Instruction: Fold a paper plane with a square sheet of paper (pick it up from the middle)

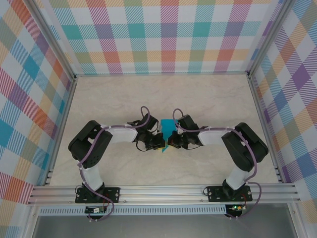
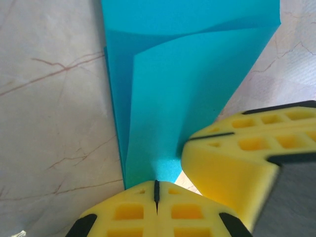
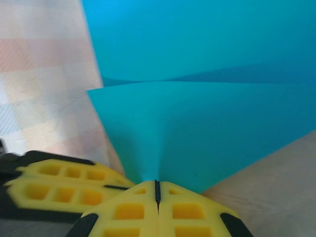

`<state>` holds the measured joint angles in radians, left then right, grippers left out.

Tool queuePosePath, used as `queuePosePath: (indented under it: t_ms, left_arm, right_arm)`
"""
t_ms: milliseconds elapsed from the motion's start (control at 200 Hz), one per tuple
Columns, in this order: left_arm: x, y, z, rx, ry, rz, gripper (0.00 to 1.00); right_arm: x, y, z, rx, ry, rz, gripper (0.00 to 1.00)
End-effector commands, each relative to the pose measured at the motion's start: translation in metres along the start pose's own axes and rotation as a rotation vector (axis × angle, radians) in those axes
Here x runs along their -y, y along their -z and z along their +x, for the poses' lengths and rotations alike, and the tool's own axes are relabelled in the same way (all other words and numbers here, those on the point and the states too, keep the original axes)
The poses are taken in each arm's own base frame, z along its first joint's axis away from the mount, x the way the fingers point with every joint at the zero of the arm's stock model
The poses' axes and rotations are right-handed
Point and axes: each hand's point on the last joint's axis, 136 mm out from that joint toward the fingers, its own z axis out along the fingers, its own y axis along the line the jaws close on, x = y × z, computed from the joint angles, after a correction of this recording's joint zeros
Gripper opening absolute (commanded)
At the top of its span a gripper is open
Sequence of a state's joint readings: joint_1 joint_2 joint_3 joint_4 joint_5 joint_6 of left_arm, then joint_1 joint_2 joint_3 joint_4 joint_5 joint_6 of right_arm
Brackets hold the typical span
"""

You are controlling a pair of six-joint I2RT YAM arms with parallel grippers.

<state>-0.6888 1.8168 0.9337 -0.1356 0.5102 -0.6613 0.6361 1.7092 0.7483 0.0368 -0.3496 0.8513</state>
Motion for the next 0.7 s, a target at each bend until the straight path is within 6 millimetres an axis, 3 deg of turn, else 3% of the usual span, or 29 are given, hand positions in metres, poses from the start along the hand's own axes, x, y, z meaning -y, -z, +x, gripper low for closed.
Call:
queuePosePath:
  t_ms: [0,230,400,555,695]
  left_arm:
    - [-0.038,-0.007,0.023,-0.069,0.047,-0.157,0.00]
    - [-0.069,-0.005,0.041,-0.109,0.088,-0.271,0.00]
    - [-0.078,-0.007,0.047,-0.117,0.088,-0.293,0.00]
    - [-0.063,-0.007,0.036,-0.104,0.055,-0.259,0.00]
    - [-0.023,0.004,0.011,-0.047,-0.019,-0.161,0.02]
  right_arm:
    - [0.013,-0.001,-0.007,0.010,-0.027,0.061,0.00]
    - [0.049,0.017,-0.040,0.081,-0.115,0.099,0.00]
    - [0.065,0.037,-0.069,0.145,-0.159,0.113,0.00]
    - [0.047,0.062,-0.087,0.209,-0.114,0.115,0.00]
    - [0.030,0.078,-0.082,0.220,-0.115,0.062,0.00]
